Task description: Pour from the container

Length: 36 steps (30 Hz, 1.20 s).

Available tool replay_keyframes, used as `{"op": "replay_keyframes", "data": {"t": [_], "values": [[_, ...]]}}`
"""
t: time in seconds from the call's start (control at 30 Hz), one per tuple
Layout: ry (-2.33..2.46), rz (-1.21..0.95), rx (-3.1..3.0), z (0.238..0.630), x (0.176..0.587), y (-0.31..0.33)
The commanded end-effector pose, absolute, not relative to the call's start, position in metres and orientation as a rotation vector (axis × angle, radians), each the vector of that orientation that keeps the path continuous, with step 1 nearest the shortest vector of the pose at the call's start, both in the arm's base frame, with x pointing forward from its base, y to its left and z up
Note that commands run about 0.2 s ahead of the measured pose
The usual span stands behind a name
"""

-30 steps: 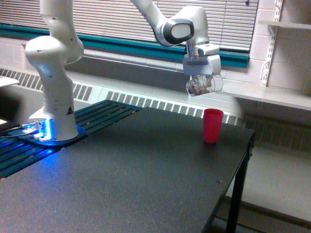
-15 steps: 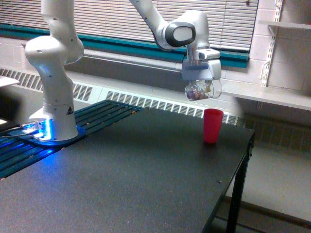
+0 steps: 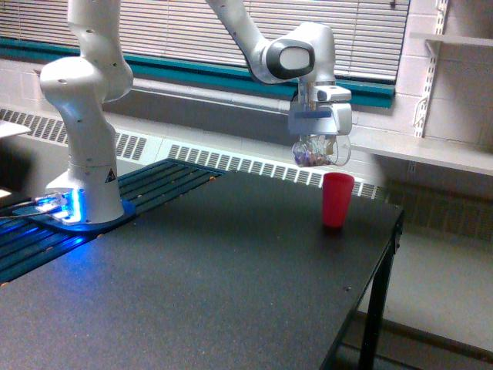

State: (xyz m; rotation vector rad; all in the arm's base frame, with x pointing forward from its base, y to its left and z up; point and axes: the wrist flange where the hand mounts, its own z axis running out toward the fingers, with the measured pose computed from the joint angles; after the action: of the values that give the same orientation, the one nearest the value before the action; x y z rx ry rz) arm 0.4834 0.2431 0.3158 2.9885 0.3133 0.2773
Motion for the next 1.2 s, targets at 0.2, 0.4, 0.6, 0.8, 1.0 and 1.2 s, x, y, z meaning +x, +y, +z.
{"op": "replay_keyframes", "data": {"t": [0.2,0.4,0.6,0.8,1.0,1.2], "values": [[0.378,0.237,2.931,0.312,0.481,0.255],[0.395,0.215,2.913,0.309,0.48,0.258],[0.396,0.205,2.909,0.306,0.48,0.262],[0.408,0.193,2.896,0.303,0.481,0.267],[0.406,0.195,2.883,0.304,0.486,0.269],[0.406,0.203,2.873,0.307,0.49,0.27]]}}
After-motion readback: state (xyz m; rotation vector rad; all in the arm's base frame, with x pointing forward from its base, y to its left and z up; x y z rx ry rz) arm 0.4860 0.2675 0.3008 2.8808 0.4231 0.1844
